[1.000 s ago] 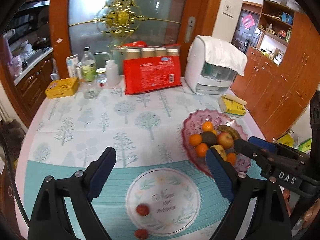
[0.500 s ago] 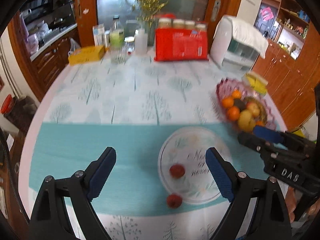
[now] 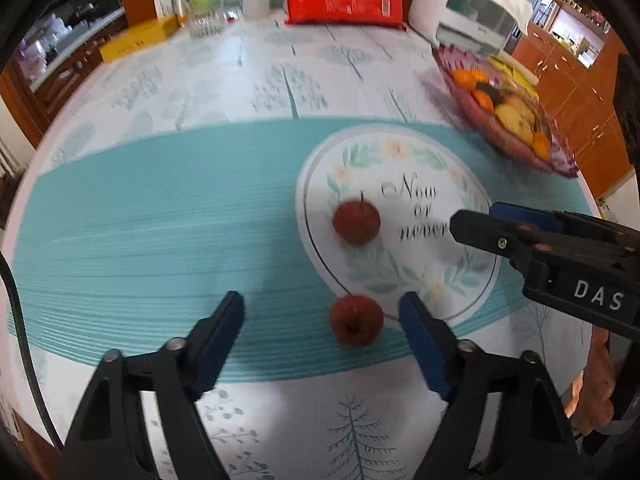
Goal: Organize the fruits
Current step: 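Grasp a red lychee with the left tool while the right tool grasps a small red apple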
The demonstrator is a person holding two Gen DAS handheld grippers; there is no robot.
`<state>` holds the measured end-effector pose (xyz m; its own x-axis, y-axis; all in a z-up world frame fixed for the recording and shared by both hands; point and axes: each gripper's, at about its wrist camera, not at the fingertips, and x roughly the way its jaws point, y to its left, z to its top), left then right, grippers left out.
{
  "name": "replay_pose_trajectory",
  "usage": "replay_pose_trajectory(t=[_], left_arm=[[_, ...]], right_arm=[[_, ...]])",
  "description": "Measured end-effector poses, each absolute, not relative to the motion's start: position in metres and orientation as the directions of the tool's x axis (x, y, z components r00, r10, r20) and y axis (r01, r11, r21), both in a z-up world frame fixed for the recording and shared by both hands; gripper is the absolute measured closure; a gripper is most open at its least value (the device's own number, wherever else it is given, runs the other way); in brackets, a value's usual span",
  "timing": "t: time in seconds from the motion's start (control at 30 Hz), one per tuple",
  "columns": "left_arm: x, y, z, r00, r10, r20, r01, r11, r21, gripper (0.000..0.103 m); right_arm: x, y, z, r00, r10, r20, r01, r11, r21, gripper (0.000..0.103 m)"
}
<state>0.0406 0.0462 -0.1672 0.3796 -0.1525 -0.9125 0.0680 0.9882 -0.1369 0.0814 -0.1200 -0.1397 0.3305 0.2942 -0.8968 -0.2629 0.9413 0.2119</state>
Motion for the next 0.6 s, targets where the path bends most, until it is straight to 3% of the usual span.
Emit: replay_pose_trajectory(t=[0.1, 0.23, 0.4, 0.6], left_arm=[[0.042, 0.045, -0.181, 0.335, -0.193, -0.922, 0.066, 0.981, -0.181, 0.046], [0.043, 0.042, -0.19, 0.322, -0.215, -0.922, 0.065, 0.977, -0.205, 0.05], [0.044, 0.039, -0.194, 0.304, -0.287, -0.908, 0.078, 0.958, -0.277, 0.073], [0.041, 0.042, -0.192, 0.32, -0.272, -0.908, 0.064, 0.962, -0.266, 0.074]], right_arm=[[0.081, -0.118, -0.147, 0.315, 0.297, -0.901, -0.261, 0.94, 0.218, 0.052], [0.082, -0.115, -0.152, 0.306, 0.309, -0.901, -0.263, 0.936, 0.232, 0.052], [0.086, -0.106, -0.157, 0.29, 0.325, -0.9, -0.279, 0.928, 0.245, 0.052], [0.091, -0.092, -0.161, 0.274, 0.343, -0.898, -0.309, 0.916, 0.256, 0.052]])
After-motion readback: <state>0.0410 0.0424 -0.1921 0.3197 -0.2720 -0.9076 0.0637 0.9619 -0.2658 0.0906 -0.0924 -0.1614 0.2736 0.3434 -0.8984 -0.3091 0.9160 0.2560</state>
